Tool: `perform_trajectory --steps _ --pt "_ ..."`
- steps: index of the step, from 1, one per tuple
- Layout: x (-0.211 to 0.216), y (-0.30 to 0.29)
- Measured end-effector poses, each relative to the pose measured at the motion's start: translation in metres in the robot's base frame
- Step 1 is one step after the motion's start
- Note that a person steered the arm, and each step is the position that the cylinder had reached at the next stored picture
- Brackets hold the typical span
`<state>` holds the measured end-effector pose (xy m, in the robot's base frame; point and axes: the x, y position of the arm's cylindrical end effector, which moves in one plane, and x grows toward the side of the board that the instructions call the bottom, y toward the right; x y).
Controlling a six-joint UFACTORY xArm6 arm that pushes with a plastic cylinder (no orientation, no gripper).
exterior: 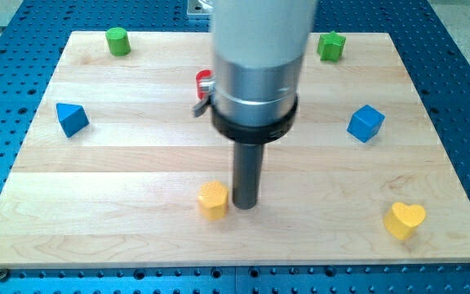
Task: Place the red circle vertically below the blue triangle
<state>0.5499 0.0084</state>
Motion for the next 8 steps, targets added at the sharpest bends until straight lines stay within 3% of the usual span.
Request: perform_trajectory --steps 3,6,7,8 --pt "-0.029 -0.003" --pt "-0.163 0.027" --pt "-0.197 0.004" --pt "-0.205 0.007"
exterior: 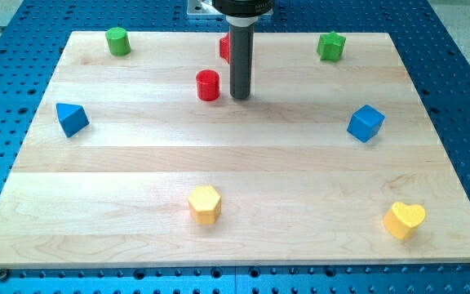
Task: Place the red circle vertically below the blue triangle
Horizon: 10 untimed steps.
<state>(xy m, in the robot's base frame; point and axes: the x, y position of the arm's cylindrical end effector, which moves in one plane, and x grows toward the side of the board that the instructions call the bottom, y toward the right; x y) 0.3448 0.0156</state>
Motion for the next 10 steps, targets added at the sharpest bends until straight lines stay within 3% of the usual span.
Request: perform_trajectory --steps 1,2,3,4,5,7,8,10 --pt "-0.01 -0.063" --pt "0.044 -0.156" --pt "0.048 -0.151" --pt "0.018 -0.116" --pt "-0.021 -0.159" --pt "0.061 -0.199" --pt "0.042 -0.199" --pt "0.183 -0.25"
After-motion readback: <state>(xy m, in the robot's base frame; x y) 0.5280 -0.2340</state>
